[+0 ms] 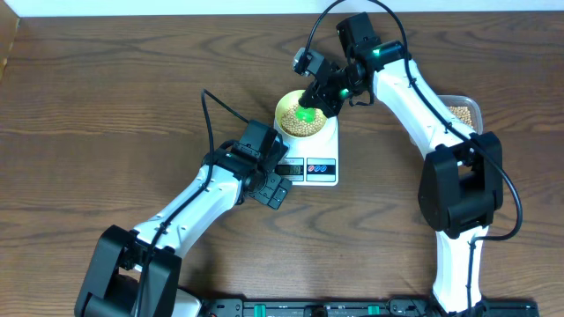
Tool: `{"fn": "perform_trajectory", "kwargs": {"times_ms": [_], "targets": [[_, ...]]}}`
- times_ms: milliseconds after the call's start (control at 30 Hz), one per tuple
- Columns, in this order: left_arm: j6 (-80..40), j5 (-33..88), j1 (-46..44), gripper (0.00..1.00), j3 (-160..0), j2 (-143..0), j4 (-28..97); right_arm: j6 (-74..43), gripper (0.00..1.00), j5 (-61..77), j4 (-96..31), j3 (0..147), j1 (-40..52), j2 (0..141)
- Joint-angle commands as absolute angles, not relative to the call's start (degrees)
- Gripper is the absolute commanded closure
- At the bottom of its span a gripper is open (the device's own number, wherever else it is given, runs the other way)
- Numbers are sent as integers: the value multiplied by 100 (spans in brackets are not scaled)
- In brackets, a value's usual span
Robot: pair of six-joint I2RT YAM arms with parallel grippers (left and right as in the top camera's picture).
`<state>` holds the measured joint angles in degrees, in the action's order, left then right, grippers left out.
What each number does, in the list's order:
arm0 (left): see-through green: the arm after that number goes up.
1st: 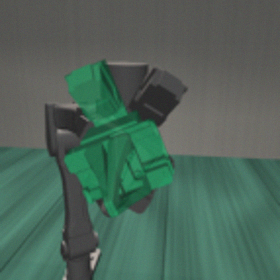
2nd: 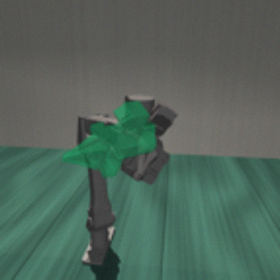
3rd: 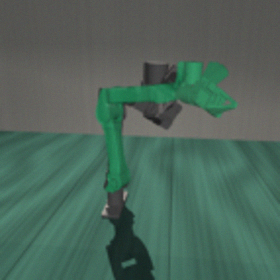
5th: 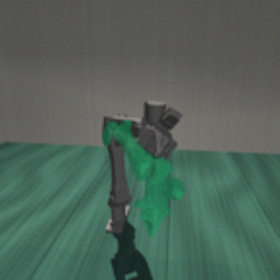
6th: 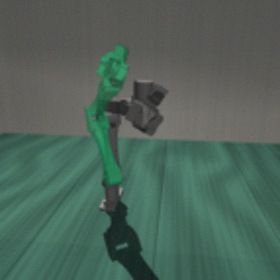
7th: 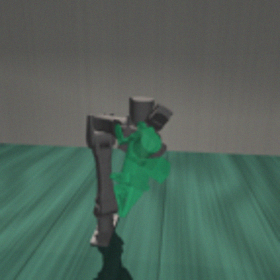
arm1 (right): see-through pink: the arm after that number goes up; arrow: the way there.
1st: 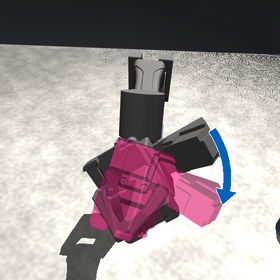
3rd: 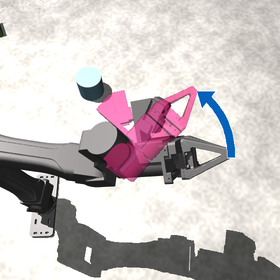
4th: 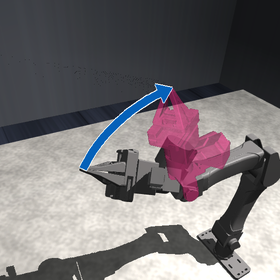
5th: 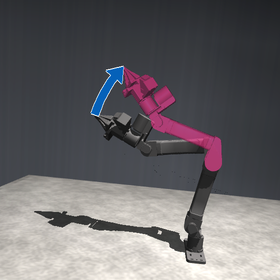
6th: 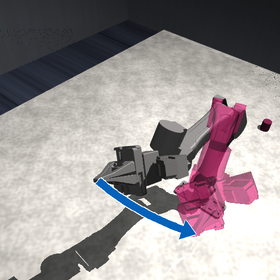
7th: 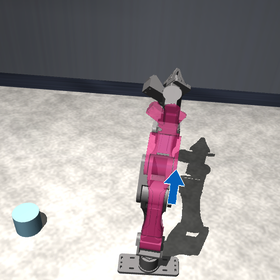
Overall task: Scoop item into bowl and weigh 50g on scale
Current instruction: 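Tilt the scoop with the right gripper to pour chickpeas into the bowl, then swing the scoop up and right away from the bowl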
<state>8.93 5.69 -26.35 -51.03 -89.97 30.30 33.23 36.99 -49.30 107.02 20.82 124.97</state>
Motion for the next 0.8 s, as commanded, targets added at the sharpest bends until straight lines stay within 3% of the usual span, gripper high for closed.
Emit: {"fn": "perform_trajectory", "kwargs": {"times_ms": [0, 767], "targets": [[939, 554, -2604, 2, -5083, -9035, 3055, 3262, 99, 3817, -4995, 10669, 2106, 12442], [939, 554, -2604, 2, -5083, -9035, 3055, 2958, 99, 4932, -4939, 10669, 1551, 12442]]}}
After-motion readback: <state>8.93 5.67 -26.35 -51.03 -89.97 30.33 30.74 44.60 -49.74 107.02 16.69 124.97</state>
